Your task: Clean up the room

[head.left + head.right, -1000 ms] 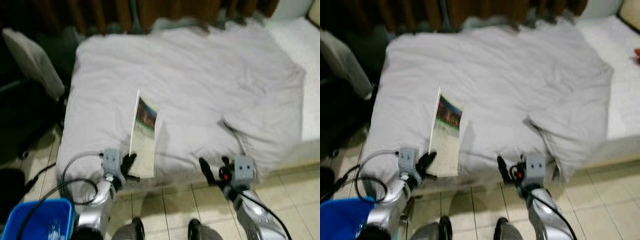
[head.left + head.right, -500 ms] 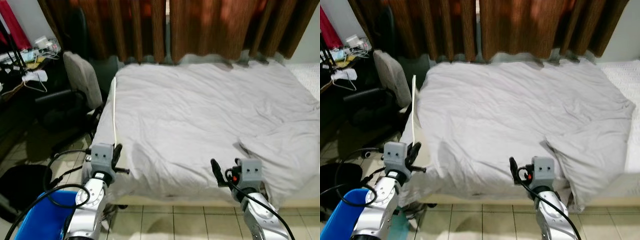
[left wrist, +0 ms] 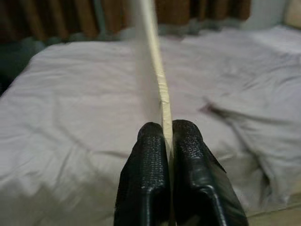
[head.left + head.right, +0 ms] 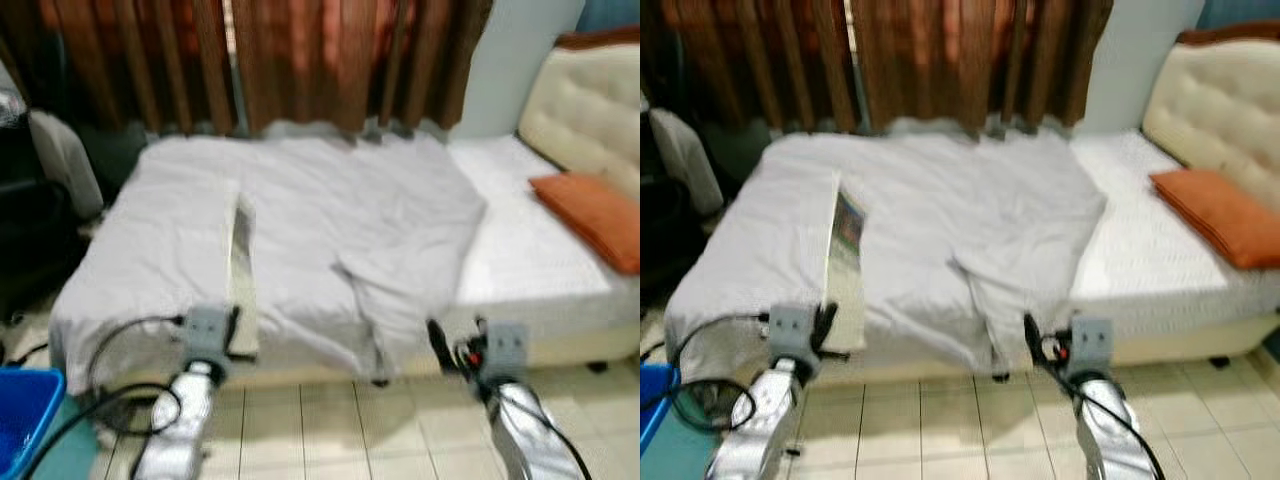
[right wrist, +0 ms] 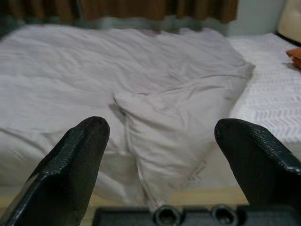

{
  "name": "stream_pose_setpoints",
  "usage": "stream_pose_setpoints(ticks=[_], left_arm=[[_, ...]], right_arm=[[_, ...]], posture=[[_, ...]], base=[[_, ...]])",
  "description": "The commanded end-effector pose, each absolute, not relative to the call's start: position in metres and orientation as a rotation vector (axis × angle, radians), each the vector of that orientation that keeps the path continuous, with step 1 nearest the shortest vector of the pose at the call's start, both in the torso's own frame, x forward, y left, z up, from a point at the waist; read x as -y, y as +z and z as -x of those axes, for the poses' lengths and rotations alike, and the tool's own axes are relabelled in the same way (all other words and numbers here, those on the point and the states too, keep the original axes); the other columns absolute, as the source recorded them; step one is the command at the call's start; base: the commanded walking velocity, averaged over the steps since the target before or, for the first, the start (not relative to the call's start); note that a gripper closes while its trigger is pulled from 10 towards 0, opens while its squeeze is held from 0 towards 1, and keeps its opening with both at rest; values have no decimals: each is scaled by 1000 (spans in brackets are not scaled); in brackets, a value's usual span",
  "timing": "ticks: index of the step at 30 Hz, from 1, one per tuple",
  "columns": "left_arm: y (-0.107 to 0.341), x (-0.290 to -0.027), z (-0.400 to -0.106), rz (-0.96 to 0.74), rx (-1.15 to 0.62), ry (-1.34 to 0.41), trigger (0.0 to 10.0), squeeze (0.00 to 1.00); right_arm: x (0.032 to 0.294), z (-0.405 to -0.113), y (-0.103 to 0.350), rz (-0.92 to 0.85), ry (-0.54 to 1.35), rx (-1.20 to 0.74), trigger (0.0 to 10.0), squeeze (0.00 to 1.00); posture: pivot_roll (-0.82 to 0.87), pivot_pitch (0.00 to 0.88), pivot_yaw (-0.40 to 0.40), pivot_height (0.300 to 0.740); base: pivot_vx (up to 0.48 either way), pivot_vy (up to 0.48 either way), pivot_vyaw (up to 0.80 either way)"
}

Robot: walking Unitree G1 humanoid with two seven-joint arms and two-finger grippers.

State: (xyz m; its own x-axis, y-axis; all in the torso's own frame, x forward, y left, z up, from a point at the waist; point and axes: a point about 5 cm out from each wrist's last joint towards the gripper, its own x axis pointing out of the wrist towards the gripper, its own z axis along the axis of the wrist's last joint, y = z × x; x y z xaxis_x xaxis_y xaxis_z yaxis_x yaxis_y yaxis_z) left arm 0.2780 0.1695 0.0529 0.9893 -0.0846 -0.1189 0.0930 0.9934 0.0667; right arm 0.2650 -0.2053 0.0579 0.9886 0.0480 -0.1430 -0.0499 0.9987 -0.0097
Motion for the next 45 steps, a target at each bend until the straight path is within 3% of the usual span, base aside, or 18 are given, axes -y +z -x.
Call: stream_pose_setpoints(ticks=[1,12,27,33,39,45], left_arm=[[60,-167,-284,-80,-84,-86,10000,0],[56,-167,-283,-56,-88,-74,10000,0],[58,-165,-288,-86,-84,-97,10000,0],[68,-166,-287,-70,-25,-112,10000,0],[89,-155,-260,-96,94,-189,10000,0],[91,-152,-273,-172,93,-196,10000,0]], right_arm=[[207,-267,55,6,49,-155,10000,0],[196,-282,51,21,118,-165,10000,0],[193,-280,49,24,141,-162,10000,0],[204,-271,59,-4,65,-81,10000,0],[215,-243,66,2,21,-12,10000,0],[213,-250,68,21,19,0,10000,0]], posture=[[-54,0,17,740],[-12,0,-7,740],[-28,0,0,740],[-33,0,4,740],[-43,0,8,740],[-43,0,6,740]], base=[[0,-461,0],[0,-460,0],[0,-460,185],[0,-461,0],[0,-461,0],[0,-382,0]])
